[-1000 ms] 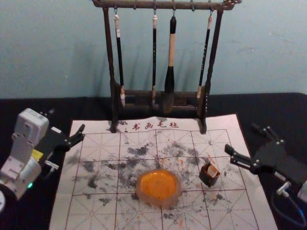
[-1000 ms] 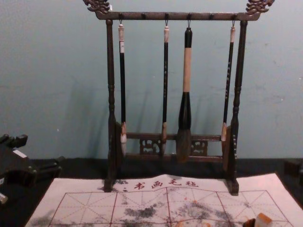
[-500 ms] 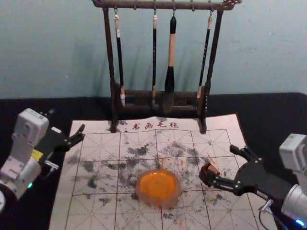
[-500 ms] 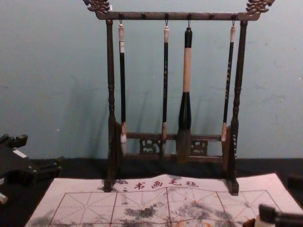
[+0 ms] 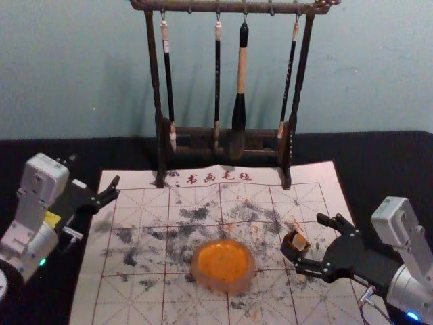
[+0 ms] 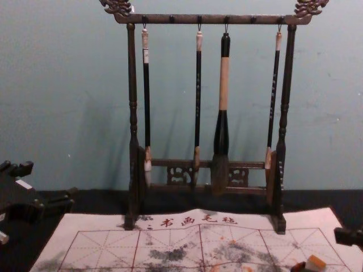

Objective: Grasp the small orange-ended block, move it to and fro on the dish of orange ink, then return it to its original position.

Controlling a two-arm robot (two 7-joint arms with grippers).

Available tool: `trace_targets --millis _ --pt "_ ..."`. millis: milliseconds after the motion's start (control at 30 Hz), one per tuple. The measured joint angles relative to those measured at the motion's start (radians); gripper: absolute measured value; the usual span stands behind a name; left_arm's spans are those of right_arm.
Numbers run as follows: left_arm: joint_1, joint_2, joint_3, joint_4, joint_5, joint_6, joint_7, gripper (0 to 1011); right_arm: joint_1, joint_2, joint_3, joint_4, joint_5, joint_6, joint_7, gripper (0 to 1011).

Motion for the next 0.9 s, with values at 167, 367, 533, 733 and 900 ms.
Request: trace_targets --millis 167,367,533,733,900 --pt "0.000 0.000 0.000 0.000 0.000 0.000 0.000 1001 0.015 -0.021 0.000 0.020 -0.018 0.013 0.007 1000" --pt "0.000 0.000 0.000 0.000 0.000 0.000 0.000 1001 0.025 -0.040 0.000 0.039 -0.034 0.021 0.016 1000" --pt "0.000 0.000 0.000 0.000 0.000 0.000 0.000 1001 0.030 -0.057 0.005 0.056 -0.044 0.026 0.025 1000" --pt "0.000 0.000 0.000 0.000 0.000 0.000 0.000 1001 0.031 -0.070 0.014 0.066 -0.052 0.030 0.035 1000" --pt "0.000 0.000 0.000 0.000 0.000 0.000 0.000 1001 0.031 -0.080 0.021 0.073 -0.060 0.035 0.048 1000"
